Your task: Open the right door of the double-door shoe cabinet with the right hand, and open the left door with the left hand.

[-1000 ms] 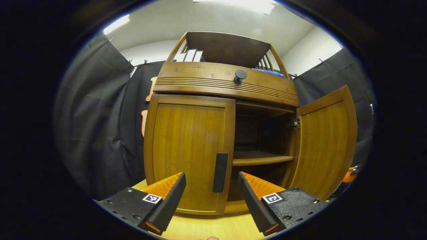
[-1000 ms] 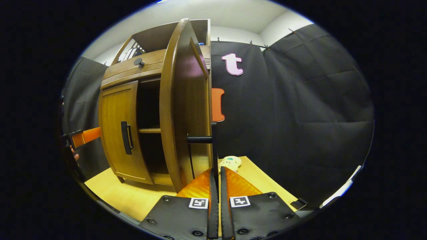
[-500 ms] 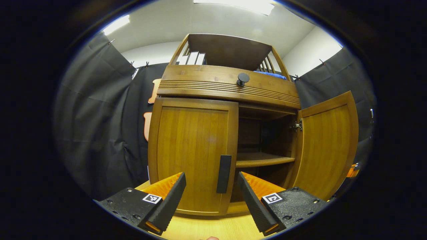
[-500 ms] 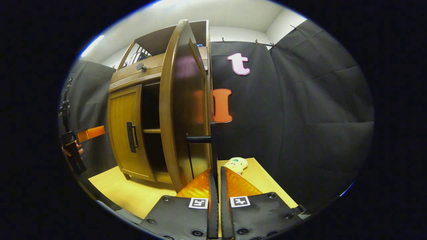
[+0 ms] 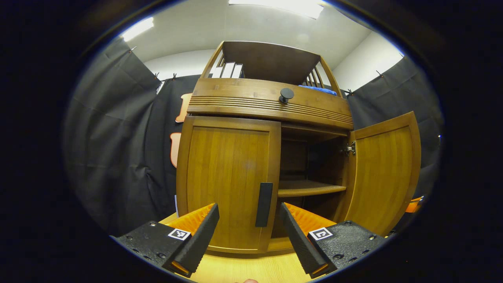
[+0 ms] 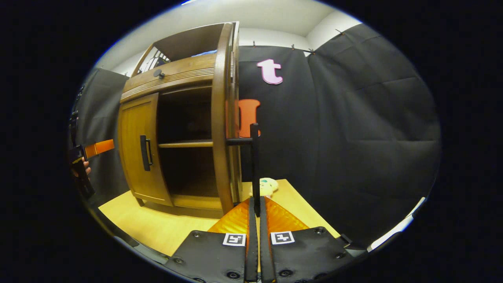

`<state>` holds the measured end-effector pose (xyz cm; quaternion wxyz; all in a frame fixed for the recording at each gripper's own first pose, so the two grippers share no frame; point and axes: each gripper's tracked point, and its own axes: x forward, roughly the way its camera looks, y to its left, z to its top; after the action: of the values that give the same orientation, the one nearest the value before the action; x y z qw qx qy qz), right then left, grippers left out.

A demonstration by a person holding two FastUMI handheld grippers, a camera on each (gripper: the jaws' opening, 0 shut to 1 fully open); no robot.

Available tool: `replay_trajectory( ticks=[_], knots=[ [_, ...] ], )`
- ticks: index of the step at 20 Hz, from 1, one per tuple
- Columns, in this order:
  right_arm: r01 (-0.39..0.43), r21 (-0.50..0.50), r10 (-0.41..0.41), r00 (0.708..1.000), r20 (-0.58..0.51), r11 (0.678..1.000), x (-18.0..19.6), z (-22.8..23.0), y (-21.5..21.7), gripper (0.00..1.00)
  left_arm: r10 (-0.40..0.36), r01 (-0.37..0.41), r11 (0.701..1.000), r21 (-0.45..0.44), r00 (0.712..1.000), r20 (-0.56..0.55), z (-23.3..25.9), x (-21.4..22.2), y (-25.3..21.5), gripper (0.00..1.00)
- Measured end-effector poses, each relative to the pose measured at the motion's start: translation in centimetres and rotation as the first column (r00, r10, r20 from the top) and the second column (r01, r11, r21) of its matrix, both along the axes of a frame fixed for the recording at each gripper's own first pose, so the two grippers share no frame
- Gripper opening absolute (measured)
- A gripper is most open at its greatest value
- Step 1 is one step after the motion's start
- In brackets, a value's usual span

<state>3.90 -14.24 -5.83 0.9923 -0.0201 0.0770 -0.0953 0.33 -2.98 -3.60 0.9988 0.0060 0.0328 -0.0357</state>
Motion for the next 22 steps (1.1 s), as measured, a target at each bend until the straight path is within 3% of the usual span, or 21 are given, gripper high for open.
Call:
replay_trajectory(
  ticks=[6,13,15,20,22],
  knots=[
    [0.041,0.001,-0.041,0.999,0.025,0.999,-2.7,1.9,2.4,0.11,-0.029,0.029,1.000,-0.008,1.000,-0.001,0.1,0.0,-0.9,0.92],
    [-0.086,0.054,0.082,0.993,0.082,0.995,0.1,4.3,12.0,0.11,-0.017,0.017,1.000,-0.007,0.999,-0.036,-0.6,0.9,-0.1,0.92],
    [-0.090,0.055,0.085,0.992,0.096,0.994,1.5,4.3,13.3,0.11,-0.012,0.011,1.000,-0.004,1.000,-0.023,-0.4,1.9,0.1,0.92],
    [-0.123,0.071,0.118,0.990,0.075,0.990,2.6,3.1,15.6,0.55,-0.003,0.002,1.000,-0.026,1.000,-0.025,-1.3,4.3,0.1,0.92],
    [-0.097,0.082,0.091,0.993,0.073,0.992,2.4,3.2,15.3,0.72,-0.011,0.010,0.999,-0.031,0.999,-0.033,-1.6,5.2,-0.3,0.92]
  ],
)
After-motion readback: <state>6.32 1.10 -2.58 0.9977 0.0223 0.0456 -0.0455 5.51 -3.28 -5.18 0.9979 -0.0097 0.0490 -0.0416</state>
